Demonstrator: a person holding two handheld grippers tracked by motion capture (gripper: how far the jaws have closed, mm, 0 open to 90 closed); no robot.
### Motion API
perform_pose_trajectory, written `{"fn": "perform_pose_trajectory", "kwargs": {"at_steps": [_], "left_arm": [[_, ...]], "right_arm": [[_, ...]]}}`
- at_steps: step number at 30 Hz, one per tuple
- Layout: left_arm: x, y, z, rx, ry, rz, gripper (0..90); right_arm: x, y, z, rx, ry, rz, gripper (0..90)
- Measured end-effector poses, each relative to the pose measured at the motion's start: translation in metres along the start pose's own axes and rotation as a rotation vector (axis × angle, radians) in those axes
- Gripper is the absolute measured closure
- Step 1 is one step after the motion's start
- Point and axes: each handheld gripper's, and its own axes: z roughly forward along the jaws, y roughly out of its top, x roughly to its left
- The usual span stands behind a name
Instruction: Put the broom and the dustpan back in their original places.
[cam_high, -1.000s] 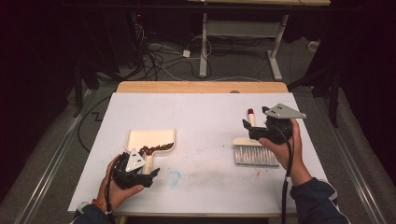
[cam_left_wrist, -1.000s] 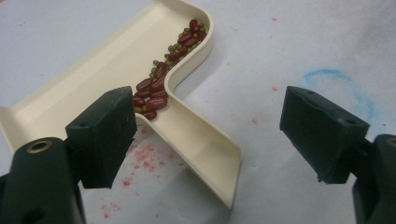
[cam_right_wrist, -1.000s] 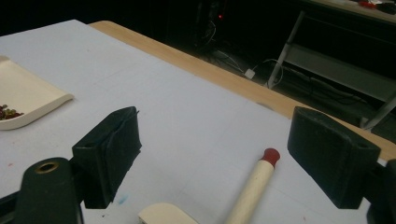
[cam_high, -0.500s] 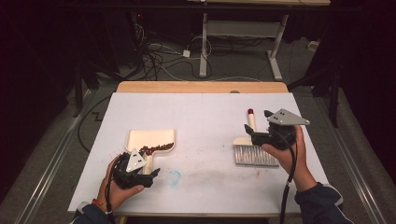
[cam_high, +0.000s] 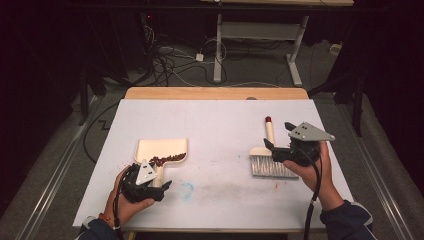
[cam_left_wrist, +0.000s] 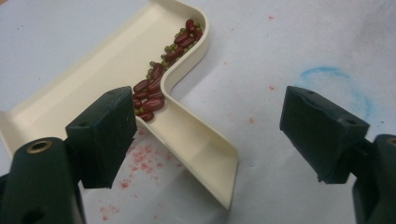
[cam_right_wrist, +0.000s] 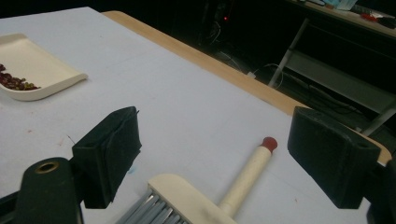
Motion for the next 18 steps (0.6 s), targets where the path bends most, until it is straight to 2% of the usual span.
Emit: {"fn": "perform_pose_trajectory", "kwargs": {"at_steps": [18], "left_arm": [[-0.001,0.0,0.0,0.006,0.01,0.011,18.7]], "right_arm": [[0.002,-0.01,-0.012,-0.001,0.003,-0.023,17.4]]}}
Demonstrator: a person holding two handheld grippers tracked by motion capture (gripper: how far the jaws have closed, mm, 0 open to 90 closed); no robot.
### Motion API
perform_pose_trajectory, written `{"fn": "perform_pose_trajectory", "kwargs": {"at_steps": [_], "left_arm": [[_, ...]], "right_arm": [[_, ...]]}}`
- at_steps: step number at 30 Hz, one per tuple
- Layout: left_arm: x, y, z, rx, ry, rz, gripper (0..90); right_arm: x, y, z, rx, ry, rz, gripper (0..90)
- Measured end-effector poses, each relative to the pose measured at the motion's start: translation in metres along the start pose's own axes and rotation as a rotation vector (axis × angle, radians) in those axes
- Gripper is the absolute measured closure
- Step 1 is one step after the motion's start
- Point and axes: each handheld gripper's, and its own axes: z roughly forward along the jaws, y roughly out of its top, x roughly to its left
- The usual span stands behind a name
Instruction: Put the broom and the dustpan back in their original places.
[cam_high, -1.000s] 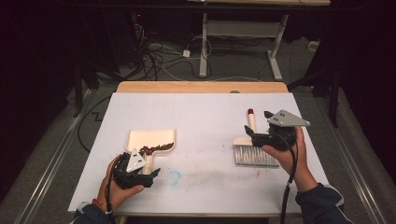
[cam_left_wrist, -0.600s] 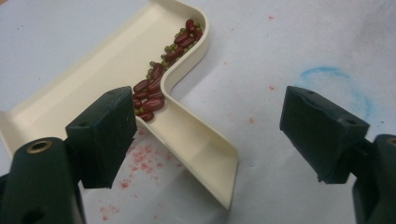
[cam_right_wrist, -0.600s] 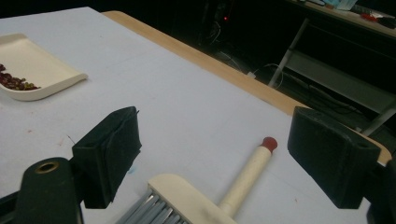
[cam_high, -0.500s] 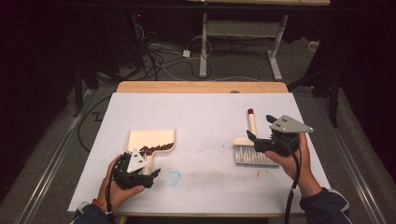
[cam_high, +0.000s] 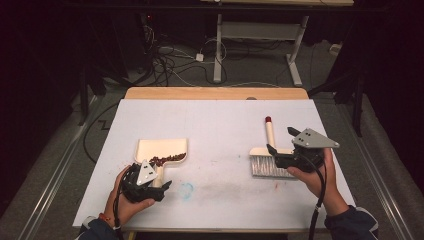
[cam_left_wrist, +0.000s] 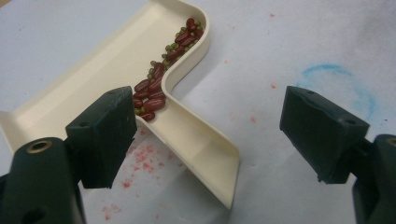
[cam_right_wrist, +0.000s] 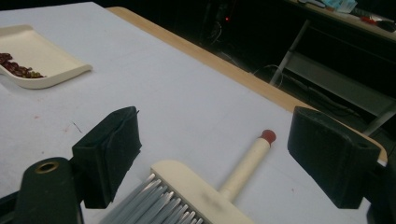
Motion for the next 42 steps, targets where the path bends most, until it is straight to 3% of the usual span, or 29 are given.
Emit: {"fn": "perform_pose_trajectory", "kwargs": {"at_steps": [21,42], "left_arm": [[-0.002,0.0,0.001,0.007,-0.002,0.012,18.6],[-0.002,0.001,0.001,-0.001,0.011,0.032,18.7]], "right_arm": [[0.004,-0.014,-0.018,-0.021,-0.007,-0.036,17.4],[0.005,-0.041,-0.023,0.01,0.007,-0.053,17.3]]}}
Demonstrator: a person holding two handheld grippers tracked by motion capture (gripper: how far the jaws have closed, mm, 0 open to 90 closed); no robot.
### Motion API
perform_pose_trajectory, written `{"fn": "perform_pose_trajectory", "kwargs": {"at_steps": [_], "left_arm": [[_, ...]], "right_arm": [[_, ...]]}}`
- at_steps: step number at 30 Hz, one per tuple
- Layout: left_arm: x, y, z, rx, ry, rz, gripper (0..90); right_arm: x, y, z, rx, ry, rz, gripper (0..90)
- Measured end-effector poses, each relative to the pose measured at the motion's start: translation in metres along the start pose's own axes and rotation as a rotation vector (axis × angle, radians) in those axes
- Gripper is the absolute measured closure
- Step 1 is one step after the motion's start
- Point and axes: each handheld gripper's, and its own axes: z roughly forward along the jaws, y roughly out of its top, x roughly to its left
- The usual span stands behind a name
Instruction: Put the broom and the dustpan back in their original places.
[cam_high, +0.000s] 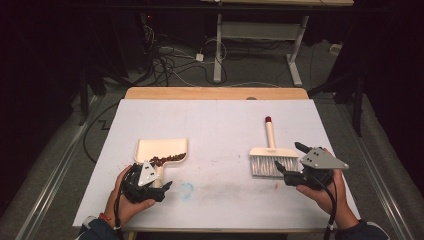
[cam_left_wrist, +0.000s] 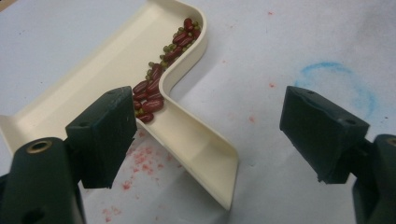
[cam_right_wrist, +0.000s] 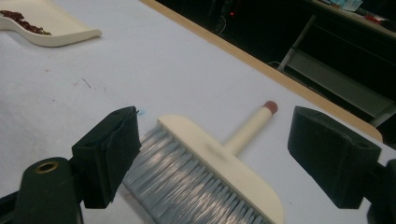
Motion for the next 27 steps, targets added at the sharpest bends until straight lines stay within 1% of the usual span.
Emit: {"fn": "perform_pose_trajectory", "kwargs": {"at_steps": [1,2,3,4,5,6,9,13,14,15,16,17,19,20,21,22,23,24,25,26,27], "left_arm": [[0.0,0.0,0.0,0.0,0.001,0.002,18.7],[-0.001,0.0,0.0,0.004,-0.005,-0.009,18.7],[-0.001,0.0,0.0,0.003,-0.006,-0.008,18.6],[-0.001,0.0,0.0,-0.002,-0.002,0.003,18.7],[-0.001,0.0,0.0,0.001,-0.001,0.006,18.7],[-0.001,0.0,0.0,0.009,-0.007,-0.003,18.7],[-0.002,0.0,0.0,0.006,-0.007,0.006,18.7],[-0.002,0.0,0.0,0.006,-0.006,0.003,18.7],[-0.001,0.0,0.0,0.0,0.0,0.012,18.7],[-0.001,-0.001,0.0,0.005,-0.005,0.0,18.6],[-0.001,-0.001,0.0,0.003,-0.006,-0.002,18.7],[-0.001,-0.001,-0.001,0.003,-0.005,-0.003,18.7],[-0.001,-0.001,-0.001,0.004,-0.004,-0.004,18.7],[-0.001,-0.001,-0.001,-0.002,0.001,0.006,18.6],[-0.001,-0.001,-0.001,-0.002,0.004,0.008,18.7],[-0.001,-0.001,-0.001,-0.002,0.004,0.008,18.7],[-0.001,-0.002,-0.002,0.002,-0.001,-0.003,18.7],[-0.001,-0.002,-0.002,0.001,-0.001,-0.002,18.6],[-0.001,-0.002,-0.002,0.0,-0.002,-0.001,18.7],[-0.001,-0.001,-0.002,-0.001,-0.004,0.0,18.7],[-0.001,-0.001,-0.001,-0.006,0.002,0.011,18.7]], "right_arm": [[0.0,-0.001,0.0,0.002,0.0,-0.004,17.3],[0.001,-0.003,0.0,0.008,-0.001,-0.011,17.3],[0.001,-0.005,-0.001,0.009,-0.004,-0.011,17.3],[0.001,-0.006,-0.001,0.006,-0.003,-0.01,17.3],[0.001,-0.008,-0.001,0.006,0.004,-0.005,17.4],[0.0,-0.009,-0.001,0.011,0.008,-0.001,17.4],[0.0,-0.015,-0.001,0.02,0.011,0.006,17.4],[0.001,-0.024,-0.001,0.027,0.022,0.018,17.4],[0.002,-0.026,-0.001,0.032,0.024,0.017,17.4],[0.002,-0.028,-0.001,0.033,0.022,0.015,17.4],[0.003,-0.031,-0.001,0.031,0.024,0.03,17.5],[0.004,-0.034,-0.001,0.034,0.031,0.034,17.5],[0.005,-0.039,0.0,0.044,0.034,0.029,17.4],[0.007,-0.041,0.001,0.054,0.037,0.035,17.5],[0.008,-0.044,0.002,0.059,0.034,0.033,17.4],[0.009,-0.048,0.002,0.057,0.029,0.043,17.5],[0.009,-0.052,0.003,0.06,0.041,0.058,17.5],[0.011,-0.055,0.003,0.073,0.039,0.06,17.5],[0.012,-0.058,0.003,0.078,0.032,0.045,17.6],[0.013,-0.059,0.002,0.078,0.032,0.058,17.8],[0.012,-0.06,0.002,0.077,0.042,0.062,17.8]]}}
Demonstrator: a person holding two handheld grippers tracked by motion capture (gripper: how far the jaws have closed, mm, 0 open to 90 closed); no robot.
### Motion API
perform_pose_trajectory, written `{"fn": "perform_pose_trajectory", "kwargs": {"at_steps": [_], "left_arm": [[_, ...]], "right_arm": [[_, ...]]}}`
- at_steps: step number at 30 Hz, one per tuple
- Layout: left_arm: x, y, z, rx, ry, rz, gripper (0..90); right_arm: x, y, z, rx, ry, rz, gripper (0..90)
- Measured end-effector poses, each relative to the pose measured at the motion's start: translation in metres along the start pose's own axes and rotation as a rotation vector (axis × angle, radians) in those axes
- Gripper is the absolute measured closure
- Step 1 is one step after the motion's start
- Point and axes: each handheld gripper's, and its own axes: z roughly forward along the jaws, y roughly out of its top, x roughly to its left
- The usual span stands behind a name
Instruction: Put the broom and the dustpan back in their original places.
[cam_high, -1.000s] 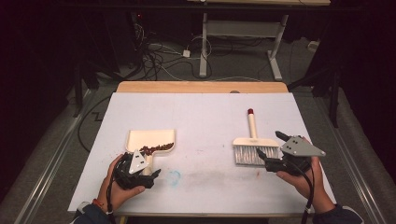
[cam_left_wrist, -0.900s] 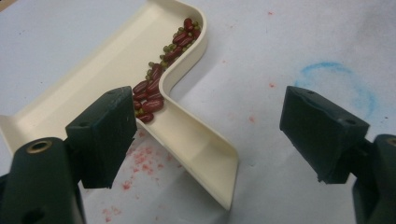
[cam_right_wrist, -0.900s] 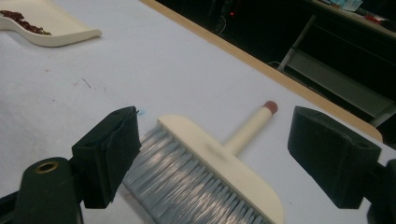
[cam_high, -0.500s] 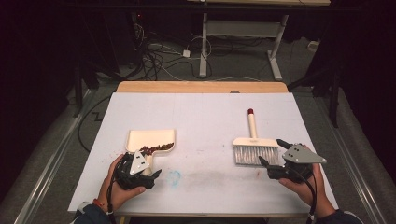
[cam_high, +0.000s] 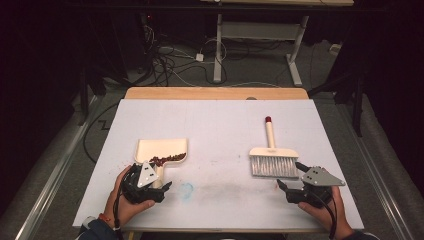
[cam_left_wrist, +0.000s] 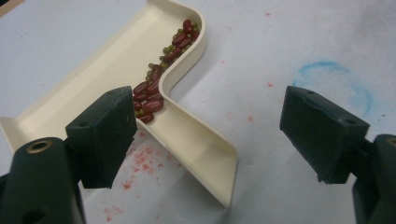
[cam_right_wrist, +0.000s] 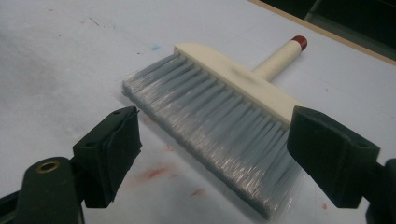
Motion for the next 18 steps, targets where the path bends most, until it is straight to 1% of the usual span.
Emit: {"fn": "perform_pose_trajectory", "kwargs": {"at_steps": [1,3,4,6,7,11,13,15,17,18], "left_arm": [[-0.0008,0.0001,0.0002,0.005,-0.006,-0.007,18.7],[-0.0018,0.001,0.0005,0.005,-0.006,0.0,18.7],[-0.0025,0.0012,0.0004,0.004,-0.004,0.003,18.6],[-0.0031,0.001,-0.0004,0.003,-0.003,0.005,18.7],[-0.0034,0.0009,-0.0009,0.003,-0.001,0.004,18.7],[-0.004,-0.0003,-0.0027,0.005,0.005,0.001,18.6],[-0.0049,0.0002,-0.0033,0.003,0.007,0.006,18.7],[-0.0058,0.0011,-0.0041,0.004,0.012,0.017,18.7],[-0.0077,0.0009,-0.0048,0.004,0.014,0.027,18.7],[-0.0085,0.0006,-0.0053,0.005,0.017,0.034,18.7]], "right_arm": [[0.0004,-0.0012,-0.0005,-0.001,-0.003,-0.001,17.8],[0.0015,-0.0027,-0.0001,0.008,-0.001,-0.004,17.7],[0.0018,-0.0034,0.0006,0.014,0.0,-0.022,17.8],[0.0032,-0.0037,0.0014,0.012,0.01,-0.019,17.8],[0.0034,-0.0035,0.0015,0.012,0.012,-0.027,17.7],[0.0042,-0.0029,0.0009,0.009,0.013,-0.028,17.8],[0.0043,-0.0023,-0.0002,0.002,0.007,-0.033,17.9],[0.0048,-0.002,-0.0012,-0.001,0.001,-0.026,18.0],[0.0057,-0.0014,-0.0013,0.007,-0.015,-0.038,18.1],[0.006,-0.0012,-0.0018,0.003,-0.015,-0.04,18.1]]}}
